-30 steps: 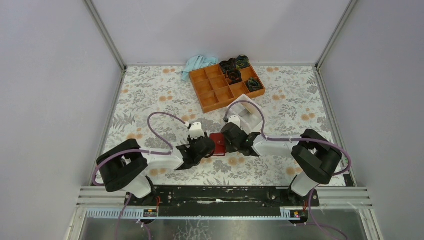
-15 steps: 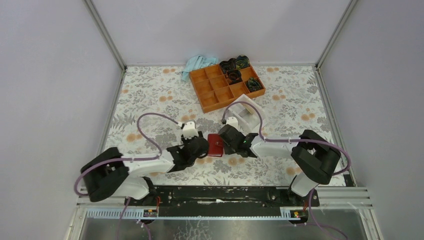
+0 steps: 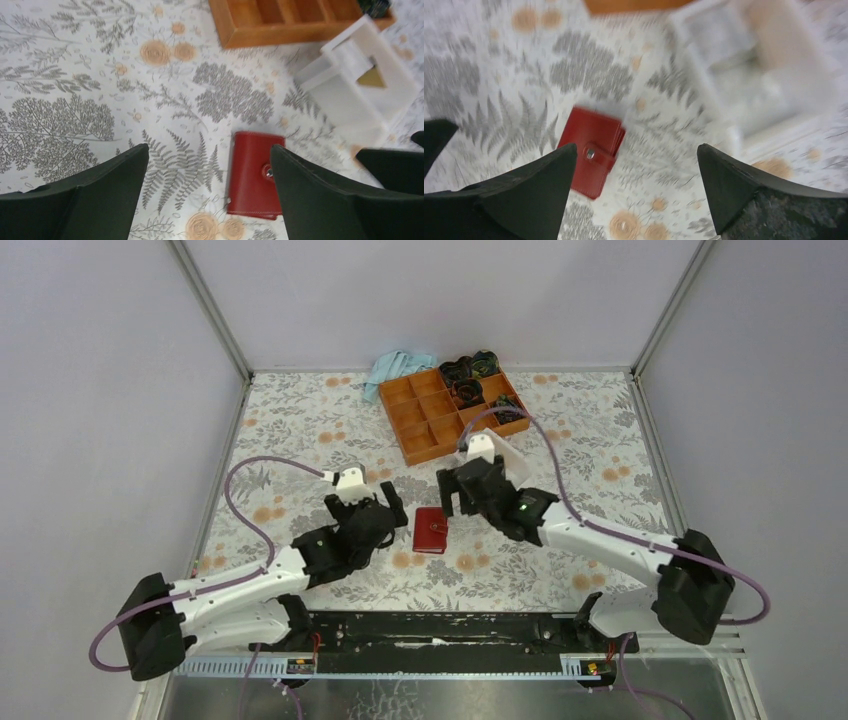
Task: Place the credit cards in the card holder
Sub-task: Reset both arms
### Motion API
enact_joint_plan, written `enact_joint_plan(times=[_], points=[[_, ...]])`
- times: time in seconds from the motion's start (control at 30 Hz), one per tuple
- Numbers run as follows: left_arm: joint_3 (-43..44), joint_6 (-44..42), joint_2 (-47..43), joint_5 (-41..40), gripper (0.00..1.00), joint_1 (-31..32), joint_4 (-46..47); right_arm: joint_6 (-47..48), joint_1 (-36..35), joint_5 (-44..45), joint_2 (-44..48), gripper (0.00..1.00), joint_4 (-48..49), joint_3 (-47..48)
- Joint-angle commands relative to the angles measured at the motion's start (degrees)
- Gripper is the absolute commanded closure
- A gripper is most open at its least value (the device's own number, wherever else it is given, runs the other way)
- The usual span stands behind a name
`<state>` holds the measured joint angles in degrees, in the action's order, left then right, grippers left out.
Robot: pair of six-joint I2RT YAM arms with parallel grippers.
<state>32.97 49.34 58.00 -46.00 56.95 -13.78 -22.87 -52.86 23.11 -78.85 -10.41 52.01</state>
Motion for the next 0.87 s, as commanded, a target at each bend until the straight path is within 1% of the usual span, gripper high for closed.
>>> enact_joint_plan(times=[0.0,0.07,0.2,0.27,0.3,0.37,0.43,0.5,0.57,0.63,0.83], points=[[4.5,-7.3,-1.0,-8.5,0.0,-0.2,-0.4,7.2,7.9,5.8,6.7,0.01,2.4,3.5],[4.9,-10.0,-0.5,-9.1,0.0,-1.6,1.7,9.1,12.8,6.7,9.2,0.01,4.9,2.3],[3.3,-13.6,0.0,-7.5,0.0,-7.3,6.7,13.4,19.7,14.5,12.6,0.01,11.0,-1.9],[2.5,-12.0,0.5,-7.9,0.0,-10.6,7.5,11.8,22.0,18.5,13.2,0.01,11.3,-2.6],[2.2,-9.4,1.2,-8.7,0.0,-12.5,7.1,11.2,22.5,22.1,13.1,0.01,11.6,-2.8],[1.7,-7.1,2.3,-9.5,0.0,-14.8,7.2,10.2,22.5,27.0,12.5,0.01,11.6,-3.2],[1.0,-6.3,2.8,-10.9,0.0,-15.2,8.3,7.6,22.5,30.5,11.6,0.01,10.5,-3.4],[0.1,-6.4,2.7,-11.4,0.0,-15.2,9.9,3.6,22.5,32.4,10.6,0.01,7.4,-2.7],[-0.8,-6.3,2.4,-11.8,0.0,-15.3,10.6,0.7,22.5,33.6,9.9,0.01,4.0,-1.9],[-1.5,-6.0,2.1,-12.4,0.0,-15.3,11.0,-0.5,22.5,34.3,10.1,0.01,3.0,-2.5],[-2.1,-5.3,1.4,-13.2,0.0,-15.3,11.3,1.0,22.5,32.6,15.5,0.01,10.4,-8.8]])
